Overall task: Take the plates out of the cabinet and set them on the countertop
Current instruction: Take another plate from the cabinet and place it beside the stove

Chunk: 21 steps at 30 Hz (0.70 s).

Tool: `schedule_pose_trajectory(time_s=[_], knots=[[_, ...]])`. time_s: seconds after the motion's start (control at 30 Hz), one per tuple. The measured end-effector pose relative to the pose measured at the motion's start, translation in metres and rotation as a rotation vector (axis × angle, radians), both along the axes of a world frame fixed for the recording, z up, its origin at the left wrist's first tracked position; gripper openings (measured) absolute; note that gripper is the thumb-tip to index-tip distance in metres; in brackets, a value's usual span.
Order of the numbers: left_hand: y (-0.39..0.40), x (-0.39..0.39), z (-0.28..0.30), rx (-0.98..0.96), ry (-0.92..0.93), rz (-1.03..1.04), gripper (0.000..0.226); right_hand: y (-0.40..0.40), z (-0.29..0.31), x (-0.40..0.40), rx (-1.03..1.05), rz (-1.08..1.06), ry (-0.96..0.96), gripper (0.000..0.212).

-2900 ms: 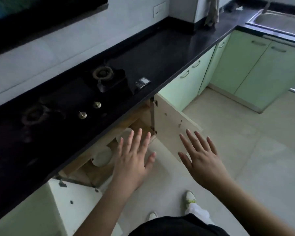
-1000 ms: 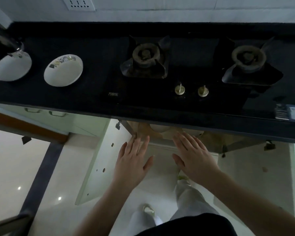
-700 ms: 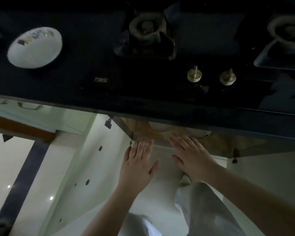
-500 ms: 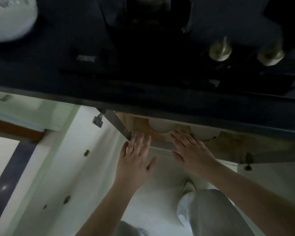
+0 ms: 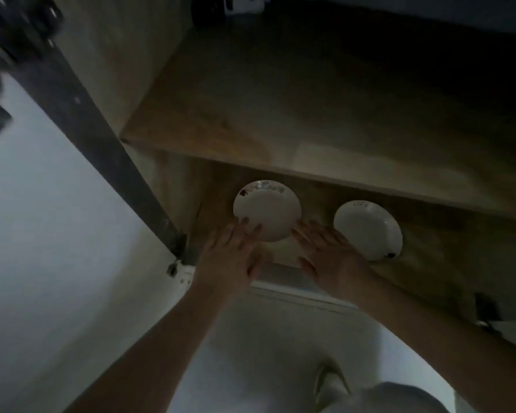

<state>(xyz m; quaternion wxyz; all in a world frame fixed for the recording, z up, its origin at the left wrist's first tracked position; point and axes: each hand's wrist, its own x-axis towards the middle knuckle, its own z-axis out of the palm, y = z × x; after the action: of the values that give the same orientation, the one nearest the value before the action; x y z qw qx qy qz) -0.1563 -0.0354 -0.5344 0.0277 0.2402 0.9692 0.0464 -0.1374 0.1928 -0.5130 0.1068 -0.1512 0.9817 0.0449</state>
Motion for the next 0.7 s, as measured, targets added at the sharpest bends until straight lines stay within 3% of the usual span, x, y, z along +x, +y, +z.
schedule_pose_trajectory(time_s=[0.27, 0.43, 0.6, 0.7], knots=[[-0.010, -0.039, -0.088, -0.131, 0.078, 0.009, 0.072, 0.005, -0.087, -0.021, 0.076, 0.012, 0.030, 0.061], [-0.017, -0.047, -0.105, -0.190, 0.041, 0.039, 0.075, 0.013, -0.111, -0.029, 0.113, -0.050, -0.020, 0.062], [-0.013, -0.056, -0.108, -0.195, 0.013, 0.030, 0.070, 0.015, -0.124, -0.041, 0.093, 0.017, -0.062, 0.061], [-0.011, -0.062, -0.120, -0.218, 0.035, 0.021, 0.067, 0.017, -0.136, -0.049, 0.067, 0.006, -0.104, 0.075]])
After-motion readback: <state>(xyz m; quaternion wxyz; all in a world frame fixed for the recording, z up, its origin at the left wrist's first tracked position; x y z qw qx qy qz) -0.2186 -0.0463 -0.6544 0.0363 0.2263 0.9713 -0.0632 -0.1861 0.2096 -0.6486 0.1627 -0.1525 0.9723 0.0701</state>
